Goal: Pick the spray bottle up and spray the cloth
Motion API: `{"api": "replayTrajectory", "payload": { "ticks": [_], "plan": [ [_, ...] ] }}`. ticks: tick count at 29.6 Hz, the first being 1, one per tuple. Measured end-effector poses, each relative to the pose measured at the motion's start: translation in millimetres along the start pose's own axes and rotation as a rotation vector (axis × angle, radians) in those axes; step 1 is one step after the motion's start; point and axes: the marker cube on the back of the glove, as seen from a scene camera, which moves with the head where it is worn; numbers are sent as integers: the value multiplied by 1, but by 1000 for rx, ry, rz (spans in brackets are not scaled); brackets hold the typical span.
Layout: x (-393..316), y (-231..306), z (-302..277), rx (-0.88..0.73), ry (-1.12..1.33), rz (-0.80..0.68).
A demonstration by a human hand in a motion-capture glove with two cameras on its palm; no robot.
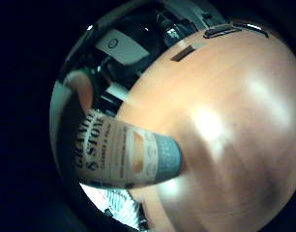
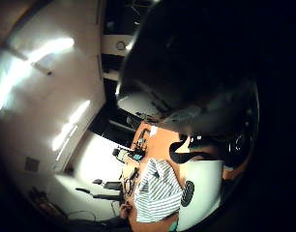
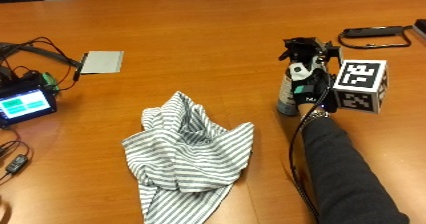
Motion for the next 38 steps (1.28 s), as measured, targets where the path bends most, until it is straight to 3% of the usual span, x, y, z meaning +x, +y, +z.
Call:
{"api": "replayTrajectory", "payload": {
  "ticks": [6,16,20,30,38],
  "plan": [
    [-7,-6,-20,118,22,-132],
    [5,-2,-49,131,93,-178],
    [6,-3,-43,51,125,-214],
    [-66,31,-26,-241,300,-485],
    [-130,53,7,-384,669,-867]
  ]
}}
